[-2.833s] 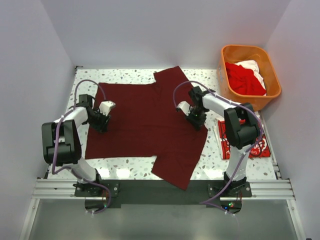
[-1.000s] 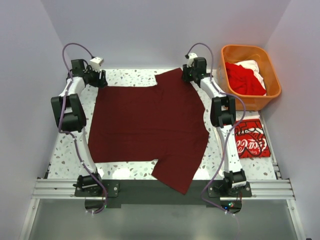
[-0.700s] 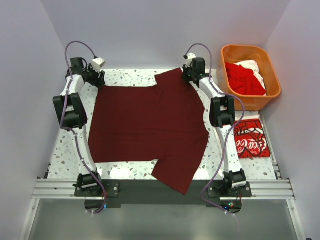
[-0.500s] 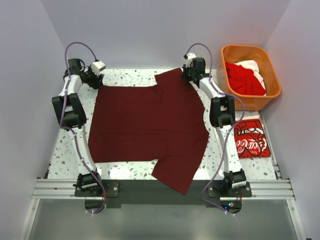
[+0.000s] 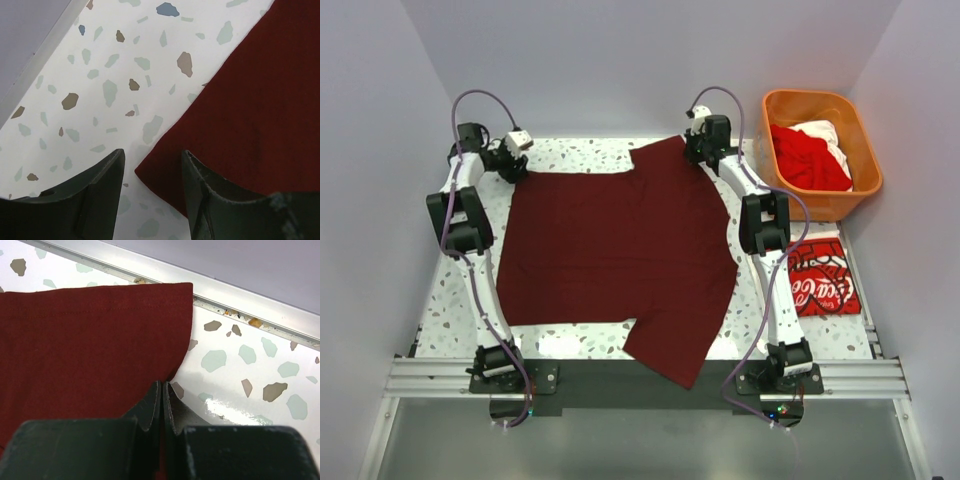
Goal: Fold and stack the t-shirts
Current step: Fold the tshirt
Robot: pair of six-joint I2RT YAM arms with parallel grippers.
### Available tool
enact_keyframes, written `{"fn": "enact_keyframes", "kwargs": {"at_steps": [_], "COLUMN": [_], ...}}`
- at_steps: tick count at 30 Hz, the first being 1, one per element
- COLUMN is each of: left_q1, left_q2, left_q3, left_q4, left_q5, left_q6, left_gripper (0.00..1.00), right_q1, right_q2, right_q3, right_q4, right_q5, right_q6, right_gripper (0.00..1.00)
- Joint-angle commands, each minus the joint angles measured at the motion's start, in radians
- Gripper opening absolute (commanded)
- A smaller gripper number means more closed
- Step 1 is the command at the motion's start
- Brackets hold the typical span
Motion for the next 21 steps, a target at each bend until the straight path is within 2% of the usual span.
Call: {"fn": "enact_keyframes", "kwargs": {"at_steps": [1, 8, 14, 18, 21], "left_q1": [0.009, 0.006, 0.006, 0.003, 0.003], "left_q2": [0.031, 0.074, 0.087, 0.053, -0.016], "left_q3": [0.053, 0.079, 0.084, 0.058, -0.039], "left_q4": [0.001, -0.129, -0.183, -0.128, -0.002], "left_q5": [0.043, 0.013, 0.014, 0.031, 0.037], "left_q6": [0.029, 0.17, 0.232, 0.212, 0.164], "left_gripper": [0.53, 0.41, 0.23, 0.0, 0.0], "right_q1": [-0.002, -0.002, -0.002, -0.001, -0.002], "right_q2": [-0.017, -0.026, -0.029, -0.04, -0.063], "right_q3": [0.014, 0.015, 0.034, 0.046, 0.039], "right_q4": [0.074, 0.074, 0.081, 0.091, 0.105], "right_q5": [0.014, 0.014, 0.008, 0.01, 0.016], "right_q6": [-0.018, -0.023, -0.018, -0.013, -0.012], "right_gripper": [0.0, 0.0, 0.0, 0.0, 0.0]}}
